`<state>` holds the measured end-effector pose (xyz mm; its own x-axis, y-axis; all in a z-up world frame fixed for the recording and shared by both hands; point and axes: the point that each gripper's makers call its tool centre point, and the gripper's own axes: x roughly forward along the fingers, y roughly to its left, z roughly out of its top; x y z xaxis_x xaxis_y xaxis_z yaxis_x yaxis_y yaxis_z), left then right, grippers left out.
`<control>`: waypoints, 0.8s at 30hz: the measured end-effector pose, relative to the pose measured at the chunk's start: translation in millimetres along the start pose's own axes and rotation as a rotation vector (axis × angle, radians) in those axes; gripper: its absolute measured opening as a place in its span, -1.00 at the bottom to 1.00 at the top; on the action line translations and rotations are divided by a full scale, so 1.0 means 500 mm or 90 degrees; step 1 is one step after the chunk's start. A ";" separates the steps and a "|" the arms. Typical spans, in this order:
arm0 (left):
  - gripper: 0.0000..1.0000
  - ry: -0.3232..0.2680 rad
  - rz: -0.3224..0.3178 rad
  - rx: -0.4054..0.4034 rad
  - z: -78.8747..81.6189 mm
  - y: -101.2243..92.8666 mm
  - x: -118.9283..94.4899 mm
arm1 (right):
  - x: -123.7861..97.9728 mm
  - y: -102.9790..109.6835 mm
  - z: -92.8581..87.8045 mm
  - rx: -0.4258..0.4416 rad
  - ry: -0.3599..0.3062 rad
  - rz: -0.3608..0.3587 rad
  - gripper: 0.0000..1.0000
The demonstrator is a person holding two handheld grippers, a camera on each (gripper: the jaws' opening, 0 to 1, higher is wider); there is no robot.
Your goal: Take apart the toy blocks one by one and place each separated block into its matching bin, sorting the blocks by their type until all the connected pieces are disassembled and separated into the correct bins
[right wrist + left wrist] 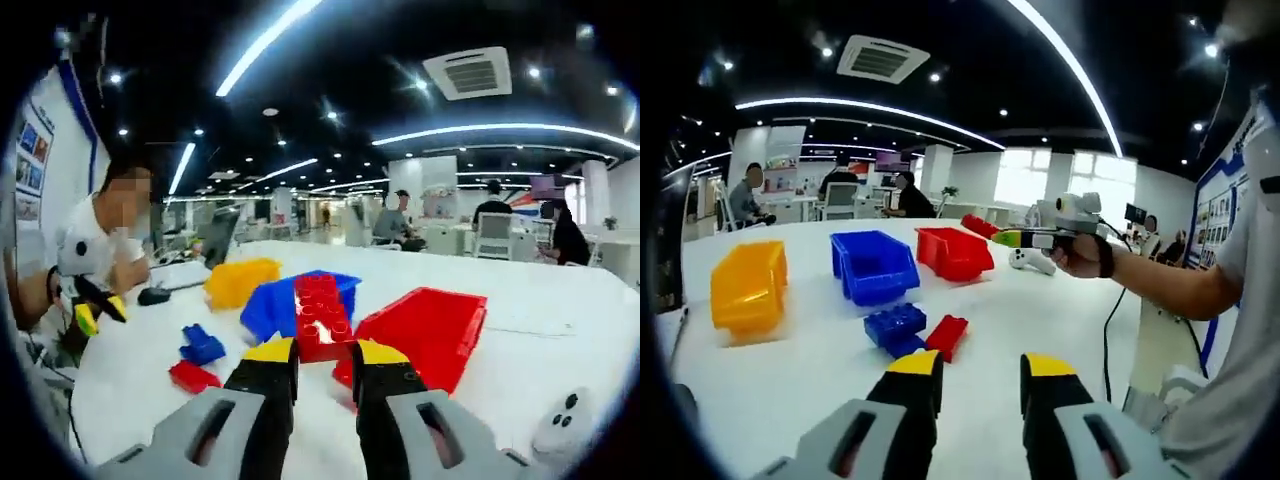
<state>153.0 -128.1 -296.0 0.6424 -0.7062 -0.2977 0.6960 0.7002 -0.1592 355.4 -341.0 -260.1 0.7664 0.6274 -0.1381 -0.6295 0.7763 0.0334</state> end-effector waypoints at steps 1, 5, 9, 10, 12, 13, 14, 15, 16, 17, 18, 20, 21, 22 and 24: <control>-0.35 -0.004 -0.002 -0.002 0.001 -0.002 -0.002 | 0.009 -0.026 0.001 0.008 0.001 -0.028 -0.54; -0.37 0.001 0.002 0.000 -0.005 0.000 -0.002 | 0.041 -0.092 -0.024 0.034 0.036 -0.137 -0.54; -0.36 0.009 0.005 0.018 -0.002 -0.007 -0.010 | 0.070 -0.088 -0.028 0.023 0.042 -0.138 -0.54; -0.37 0.006 0.001 0.019 0.001 -0.010 -0.014 | 0.073 -0.085 -0.029 0.020 0.043 -0.137 -0.54; -0.37 0.002 0.002 0.014 0.002 -0.008 -0.019 | 0.076 -0.084 -0.032 0.021 0.044 -0.139 -0.54; -0.36 0.001 0.005 0.011 0.001 -0.006 -0.020 | 0.078 -0.084 -0.034 0.022 0.045 -0.141 -0.54; -0.34 0.003 0.017 0.004 -0.002 0.004 -0.021 | 0.079 -0.087 -0.037 0.020 0.048 -0.146 -0.54; -0.33 0.008 0.030 0.004 -0.006 0.012 -0.022 | 0.077 -0.091 -0.039 0.014 0.056 -0.155 -0.53; -0.33 0.012 0.038 0.013 -0.010 0.019 -0.021 | 0.074 -0.097 -0.040 0.009 0.060 -0.165 -0.53; -0.33 0.014 0.040 0.014 -0.012 0.022 -0.021 | 0.074 -0.097 -0.035 0.003 0.055 -0.165 -0.49; -0.33 0.017 0.043 0.012 -0.014 0.026 -0.020 | 0.076 -0.089 -0.024 -0.017 0.046 -0.159 -0.39; -0.33 0.016 0.039 0.006 -0.014 0.024 -0.020 | 0.078 -0.095 -0.014 -0.040 0.041 -0.165 -0.13; -0.33 0.012 0.035 0.006 -0.012 0.022 -0.020 | 0.076 -0.093 -0.011 -0.042 0.039 -0.167 -0.09; -0.33 0.010 0.033 0.006 -0.011 0.022 -0.020 | 0.073 -0.089 -0.005 -0.045 0.035 -0.165 -0.10; -0.33 0.007 0.032 0.003 -0.009 0.024 -0.019 | 0.062 -0.059 0.008 -0.046 0.026 -0.143 -0.11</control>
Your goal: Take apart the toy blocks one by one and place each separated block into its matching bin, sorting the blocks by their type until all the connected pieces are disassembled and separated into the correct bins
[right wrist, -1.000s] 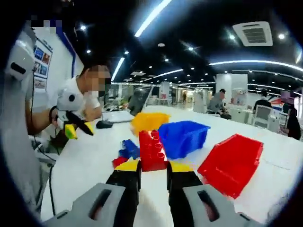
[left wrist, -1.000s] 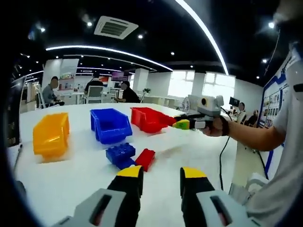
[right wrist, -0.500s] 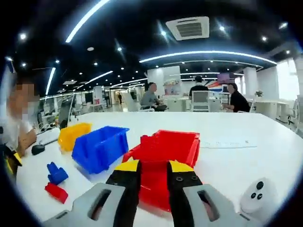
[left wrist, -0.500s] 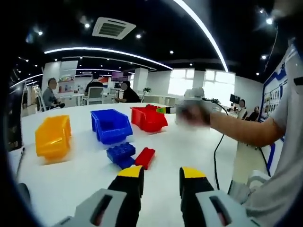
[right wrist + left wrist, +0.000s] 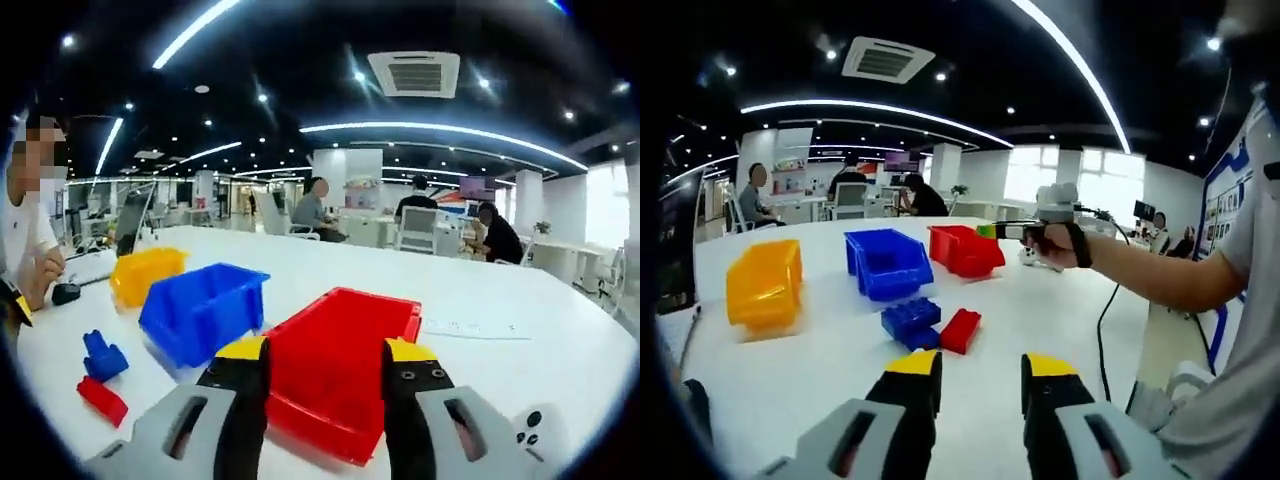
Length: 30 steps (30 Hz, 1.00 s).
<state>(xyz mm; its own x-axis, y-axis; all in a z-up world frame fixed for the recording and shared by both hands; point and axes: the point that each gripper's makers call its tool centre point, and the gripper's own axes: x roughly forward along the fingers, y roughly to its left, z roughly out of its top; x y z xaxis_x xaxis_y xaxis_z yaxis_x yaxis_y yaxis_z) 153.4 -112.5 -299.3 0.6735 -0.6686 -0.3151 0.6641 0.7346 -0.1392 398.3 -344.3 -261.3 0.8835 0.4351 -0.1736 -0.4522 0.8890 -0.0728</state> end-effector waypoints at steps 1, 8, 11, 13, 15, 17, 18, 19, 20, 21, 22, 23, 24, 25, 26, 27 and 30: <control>-0.33 -0.001 0.000 -0.002 0.000 0.002 0.001 | -0.004 0.005 0.006 -0.003 -0.007 0.007 -0.11; -0.33 -0.009 -0.004 -0.010 0.002 -0.003 0.000 | -0.019 0.041 0.023 -0.024 -0.019 0.058 -0.16; -0.34 -0.007 -0.005 -0.012 -0.001 -0.002 0.000 | -0.024 0.055 0.023 -0.023 -0.018 0.077 -0.21; -0.34 -0.007 -0.004 -0.013 -0.003 -0.002 0.001 | -0.026 0.060 0.021 -0.029 -0.016 0.082 -0.21; -0.34 -0.008 -0.003 -0.012 -0.003 -0.003 0.000 | -0.028 0.063 0.017 -0.028 -0.009 0.087 -0.22; -0.34 -0.014 -0.007 -0.012 -0.004 -0.007 -0.005 | -0.032 0.072 0.014 -0.018 -0.004 0.097 -0.21; -0.35 -0.015 -0.009 -0.013 -0.006 -0.007 -0.005 | -0.037 0.079 0.015 -0.013 -0.004 0.107 -0.21; -0.35 -0.011 -0.008 -0.018 -0.011 -0.005 -0.003 | -0.041 0.089 0.017 -0.012 -0.005 0.121 -0.21; -0.35 -0.008 -0.005 -0.020 -0.015 -0.002 -0.001 | -0.046 0.102 0.018 -0.016 -0.004 0.140 -0.21; -0.35 -0.007 -0.002 -0.022 -0.017 -0.001 0.001 | -0.051 0.116 0.018 -0.026 -0.005 0.161 -0.20; -0.35 -0.006 -0.002 -0.023 -0.018 0.000 0.003 | -0.054 0.123 0.016 -0.030 -0.004 0.173 -0.21; -0.35 -0.005 -0.001 -0.024 -0.019 -0.001 0.004 | -0.054 0.131 0.006 -0.031 0.007 0.197 -0.20; -0.35 -0.005 0.001 -0.023 -0.018 -0.004 0.006 | -0.053 0.136 -0.001 -0.029 0.017 0.212 -0.20; -0.35 -0.003 0.002 -0.021 -0.017 -0.008 0.008 | -0.056 0.155 -0.012 -0.029 0.025 0.243 -0.19; -0.35 -0.003 0.000 -0.020 -0.016 -0.011 0.008 | -0.059 0.170 -0.020 -0.032 0.032 0.263 -0.18; -0.35 -0.005 -0.004 -0.018 -0.014 -0.015 0.008 | -0.057 0.179 -0.031 -0.037 0.039 0.281 -0.17; -0.35 -0.005 -0.010 -0.016 -0.014 -0.019 0.008 | -0.065 0.228 -0.048 -0.050 0.047 0.354 -0.15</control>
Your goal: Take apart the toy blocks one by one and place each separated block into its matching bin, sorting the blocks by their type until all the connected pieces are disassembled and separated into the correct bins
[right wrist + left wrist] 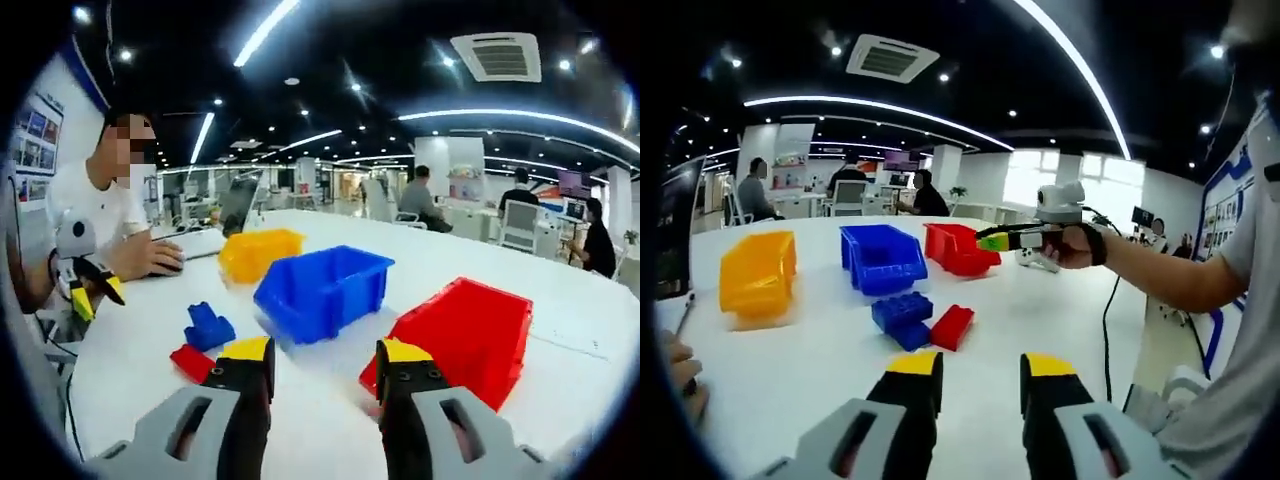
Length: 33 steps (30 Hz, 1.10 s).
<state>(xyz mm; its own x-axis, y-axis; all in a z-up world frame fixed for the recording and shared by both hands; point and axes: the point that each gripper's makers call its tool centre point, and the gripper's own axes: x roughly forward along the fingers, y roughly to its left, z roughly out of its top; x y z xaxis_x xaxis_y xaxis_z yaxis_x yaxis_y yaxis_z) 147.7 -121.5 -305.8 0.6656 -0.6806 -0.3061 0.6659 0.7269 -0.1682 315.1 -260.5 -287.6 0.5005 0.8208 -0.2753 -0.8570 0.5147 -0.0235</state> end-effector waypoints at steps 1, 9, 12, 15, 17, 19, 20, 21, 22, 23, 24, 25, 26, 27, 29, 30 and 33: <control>-0.35 0.001 0.001 0.000 -0.001 0.001 0.000 | 0.006 0.021 -0.003 -0.004 0.003 0.034 -0.15; -0.35 0.000 0.015 -0.010 -0.010 0.023 -0.015 | 0.050 0.151 -0.068 -0.066 0.083 0.240 -0.10; -0.35 -0.003 0.017 -0.013 -0.008 0.029 -0.023 | 0.059 0.169 -0.067 -0.086 0.081 0.269 0.07; -0.35 -0.002 0.022 -0.014 -0.011 0.034 -0.026 | 0.058 0.187 -0.078 -0.103 0.098 0.306 0.09; -0.35 -0.001 0.025 -0.016 -0.012 0.035 -0.026 | 0.062 0.185 -0.087 -0.129 0.112 0.306 0.09; -0.35 -0.004 0.022 -0.019 -0.010 0.031 -0.028 | 0.066 0.182 -0.094 -0.134 0.123 0.308 0.09; -0.35 -0.004 0.020 -0.019 -0.010 0.028 -0.028 | 0.067 0.181 -0.094 -0.136 0.124 0.310 0.09; -0.35 -0.004 0.019 -0.019 -0.010 0.027 -0.029 | 0.067 0.179 -0.095 -0.135 0.123 0.312 0.10; -0.35 -0.002 0.018 -0.019 -0.011 0.026 -0.028 | 0.068 0.179 -0.094 -0.133 0.121 0.315 0.12; -0.35 0.000 0.018 -0.019 -0.012 0.027 -0.028 | 0.069 0.179 -0.095 -0.131 0.119 0.316 0.15; -0.35 0.002 0.019 -0.018 -0.014 0.029 -0.027 | 0.070 0.178 -0.096 -0.129 0.117 0.317 0.16; -0.35 0.004 0.019 -0.018 -0.016 0.031 -0.025 | 0.073 0.179 -0.098 -0.128 0.117 0.318 0.17; -0.35 0.005 0.020 -0.018 -0.018 0.032 -0.024 | 0.075 0.180 -0.103 -0.127 0.121 0.323 0.17; -0.35 0.006 0.021 -0.019 -0.018 0.032 -0.024 | 0.077 0.183 -0.109 -0.128 0.126 0.326 0.17; -0.35 0.004 0.021 -0.019 -0.016 0.030 -0.024 | 0.082 0.186 -0.117 -0.134 0.135 0.329 0.16; -0.35 0.000 0.019 -0.019 -0.014 0.026 -0.026 | 0.084 0.187 -0.119 -0.136 0.136 0.330 0.15; -0.35 -0.001 0.019 -0.024 -0.016 0.025 -0.027 | 0.090 0.194 -0.120 -0.133 0.137 0.334 0.15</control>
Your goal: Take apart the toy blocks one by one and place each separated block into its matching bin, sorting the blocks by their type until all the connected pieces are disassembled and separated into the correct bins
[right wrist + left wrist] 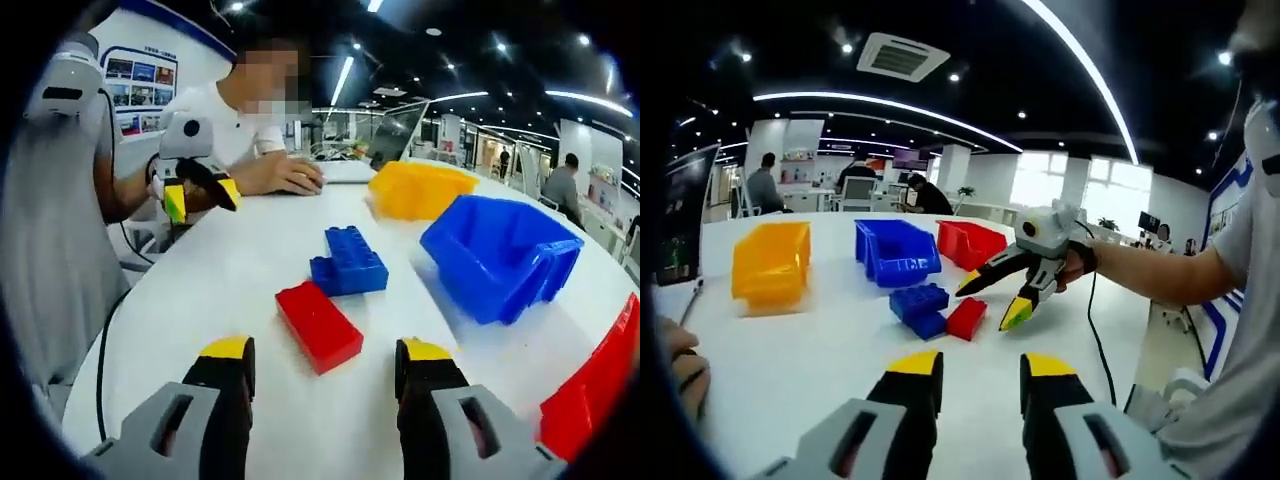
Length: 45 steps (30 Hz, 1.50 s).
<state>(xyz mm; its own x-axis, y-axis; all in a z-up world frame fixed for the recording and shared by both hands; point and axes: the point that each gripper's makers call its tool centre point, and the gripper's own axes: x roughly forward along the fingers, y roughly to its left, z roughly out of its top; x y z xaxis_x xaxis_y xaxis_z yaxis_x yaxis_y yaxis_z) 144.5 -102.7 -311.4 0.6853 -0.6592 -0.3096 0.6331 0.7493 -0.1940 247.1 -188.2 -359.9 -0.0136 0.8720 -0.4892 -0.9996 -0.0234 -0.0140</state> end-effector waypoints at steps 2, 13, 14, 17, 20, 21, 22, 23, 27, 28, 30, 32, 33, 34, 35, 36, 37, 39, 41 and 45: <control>-0.35 0.004 0.003 -0.002 -0.005 0.003 0.001 | 0.007 0.003 -0.002 -0.004 0.006 0.006 0.14; -0.35 -0.001 0.011 -0.006 -0.004 0.006 -0.009 | 0.017 0.008 -0.003 -0.025 0.007 0.002 -0.48; -0.35 0.001 0.012 -0.006 -0.006 0.005 -0.008 | 0.017 0.010 -0.004 -0.033 0.006 -0.002 -0.51; -0.35 0.001 0.008 -0.006 -0.008 0.001 -0.007 | 0.016 0.015 -0.005 -0.045 0.004 -0.012 -0.52; -0.35 0.002 0.004 -0.006 -0.009 -0.002 -0.006 | 0.011 0.021 -0.002 -0.051 -0.002 -0.016 -0.53; -0.35 0.003 0.004 -0.005 -0.009 -0.003 -0.006 | 0.009 0.026 0.001 -0.053 -0.008 -0.013 -0.53; -0.35 0.004 0.003 -0.005 -0.010 -0.003 -0.005 | 0.006 0.030 0.006 -0.055 -0.014 -0.011 -0.53; -0.35 0.004 0.003 -0.004 -0.010 -0.003 -0.005 | 0.003 0.036 0.010 -0.057 -0.021 -0.007 -0.53; -0.35 0.002 0.003 -0.001 -0.008 -0.003 -0.004 | -0.009 0.062 0.026 -0.065 -0.035 0.005 -0.53; -0.35 0.000 0.003 -0.002 -0.006 -0.004 -0.004 | -0.012 0.067 0.029 -0.069 -0.036 0.007 -0.53; -0.35 -0.001 0.002 -0.003 -0.006 -0.006 -0.004 | -0.018 0.077 0.034 -0.073 -0.039 0.013 -0.53; -0.35 0.001 0.001 -0.004 -0.009 -0.005 -0.002 | -0.025 0.089 0.040 -0.078 -0.044 0.017 -0.53; -0.35 0.003 0.001 -0.003 -0.011 -0.004 -0.001 | -0.029 0.095 0.042 -0.080 -0.046 0.019 -0.53; -0.35 0.004 0.001 -0.003 -0.012 -0.004 0.000 | -0.033 0.101 0.043 -0.084 -0.047 0.021 -0.53; -0.35 0.005 0.001 -0.002 -0.013 -0.003 0.001 | -0.037 0.107 0.044 -0.085 -0.047 0.025 -0.53; -0.35 0.004 0.001 -0.002 -0.014 -0.001 0.003 | -0.041 0.114 0.044 -0.086 -0.049 0.029 -0.53; -0.35 0.005 0.000 -0.002 -0.015 -0.003 0.004 | -0.045 0.122 0.046 -0.085 -0.054 0.035 -0.53; -0.35 0.005 -0.004 -0.003 -0.016 -0.008 0.007 | -0.053 0.138 0.051 -0.083 -0.062 0.045 -0.53; -0.35 0.006 -0.008 -0.004 -0.016 -0.014 0.010 | -0.066 0.153 0.061 -0.086 -0.072 0.049 -0.53; -0.39 0.000 0.001 -0.003 -0.008 -0.012 0.017 | -0.098 0.154 0.097 -0.076 -0.125 0.028 -0.53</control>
<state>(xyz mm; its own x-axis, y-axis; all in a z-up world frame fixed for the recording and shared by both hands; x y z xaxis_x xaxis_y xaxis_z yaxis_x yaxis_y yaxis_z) 144.9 -112.6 -316.3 0.6867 -0.6578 -0.3094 0.6301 0.7509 -0.1978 169.7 -208.9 -294.9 -0.0736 0.9469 -0.3129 -0.9883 -0.1113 -0.1043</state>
